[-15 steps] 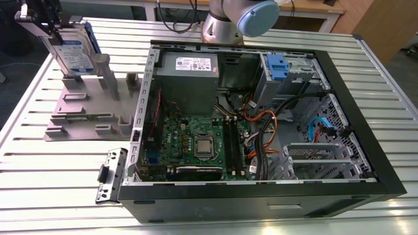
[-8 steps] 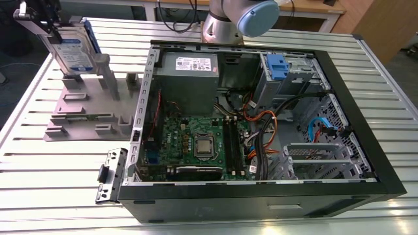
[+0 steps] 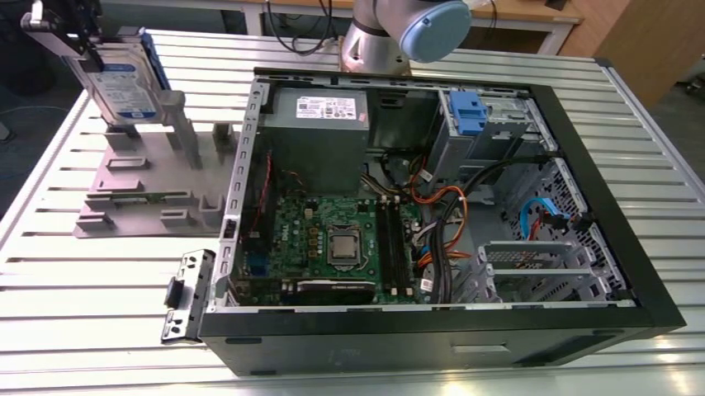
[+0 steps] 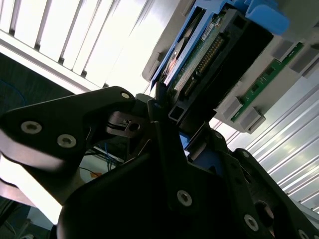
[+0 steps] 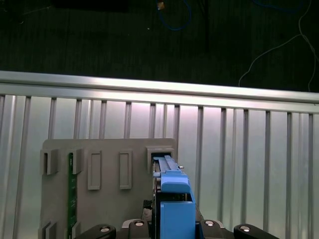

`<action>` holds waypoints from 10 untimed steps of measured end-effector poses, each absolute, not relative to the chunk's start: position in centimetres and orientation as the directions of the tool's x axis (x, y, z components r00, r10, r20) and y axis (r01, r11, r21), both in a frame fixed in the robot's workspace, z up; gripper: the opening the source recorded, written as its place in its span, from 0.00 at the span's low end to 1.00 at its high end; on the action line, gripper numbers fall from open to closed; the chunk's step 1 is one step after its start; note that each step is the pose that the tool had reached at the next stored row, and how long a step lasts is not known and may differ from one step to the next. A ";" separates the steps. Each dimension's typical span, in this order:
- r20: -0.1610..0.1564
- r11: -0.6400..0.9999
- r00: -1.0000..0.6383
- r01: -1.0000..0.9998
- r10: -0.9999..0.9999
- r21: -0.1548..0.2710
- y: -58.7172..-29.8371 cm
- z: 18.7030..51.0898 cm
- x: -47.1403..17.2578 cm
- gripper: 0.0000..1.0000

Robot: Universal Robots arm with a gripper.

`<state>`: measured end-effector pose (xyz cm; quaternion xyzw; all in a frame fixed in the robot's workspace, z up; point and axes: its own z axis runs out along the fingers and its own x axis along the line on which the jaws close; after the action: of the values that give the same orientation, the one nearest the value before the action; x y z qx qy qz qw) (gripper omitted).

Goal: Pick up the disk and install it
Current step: 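Pick up the disk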

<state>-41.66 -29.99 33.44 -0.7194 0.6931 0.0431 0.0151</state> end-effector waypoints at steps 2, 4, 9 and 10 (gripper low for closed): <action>-0.083 -0.039 0.036 -0.999 -0.996 0.038 -30.0 33.5 -41.7 0.36; -0.083 -0.039 0.036 -0.999 -0.996 0.038 -30.0 33.6 -41.7 0.36; -0.083 -0.039 0.036 -0.999 -0.996 0.038 -30.0 33.7 -41.7 0.36; -0.083 -0.039 0.036 -0.999 -0.996 0.038 -30.0 33.7 -41.7 0.36</action>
<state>-41.66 -29.99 33.69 -0.7194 0.6931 0.0431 0.0152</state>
